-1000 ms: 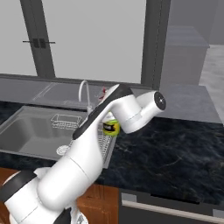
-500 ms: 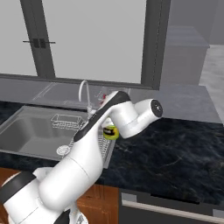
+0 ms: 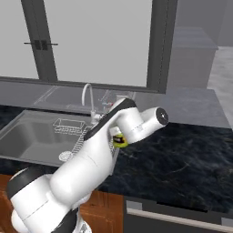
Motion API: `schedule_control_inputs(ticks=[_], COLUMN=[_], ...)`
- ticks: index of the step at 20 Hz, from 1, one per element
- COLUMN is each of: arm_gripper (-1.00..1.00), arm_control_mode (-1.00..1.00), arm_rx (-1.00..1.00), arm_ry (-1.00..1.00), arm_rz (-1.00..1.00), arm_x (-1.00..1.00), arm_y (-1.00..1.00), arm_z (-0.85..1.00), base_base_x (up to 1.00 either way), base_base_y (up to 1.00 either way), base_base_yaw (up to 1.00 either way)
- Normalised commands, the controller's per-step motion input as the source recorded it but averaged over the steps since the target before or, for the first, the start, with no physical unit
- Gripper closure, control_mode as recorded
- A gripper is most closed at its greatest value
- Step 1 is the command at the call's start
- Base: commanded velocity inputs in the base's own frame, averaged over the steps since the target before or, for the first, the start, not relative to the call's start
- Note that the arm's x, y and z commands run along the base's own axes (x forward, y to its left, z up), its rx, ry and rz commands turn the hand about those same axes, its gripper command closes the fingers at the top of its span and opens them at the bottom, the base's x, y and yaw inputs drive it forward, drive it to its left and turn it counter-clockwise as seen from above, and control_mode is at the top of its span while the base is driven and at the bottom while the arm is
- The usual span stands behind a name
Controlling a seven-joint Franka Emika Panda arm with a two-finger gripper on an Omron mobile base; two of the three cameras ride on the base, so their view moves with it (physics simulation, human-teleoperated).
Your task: Open the cabinet. Pick the spray and place it next to the sink. Then close the cabinet.
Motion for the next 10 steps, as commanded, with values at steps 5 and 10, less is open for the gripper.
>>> schedule_control_inputs(ticks=[5,10], arm_gripper=[1.0,1.0], arm_control_mode=[-1.0,-1.0], arm_rx=[-0.03,0.0], arm_ry=[0.0,0.0], arm_rz=[0.01,0.0], arm_x=[0.26,0.01], arm_y=[-0.25,-0.09], arm_z=[-0.14,-0.12], base_base_x=[0.0,0.0], base_base_y=[0.0,0.0], base_base_yaw=[0.0,0.0])
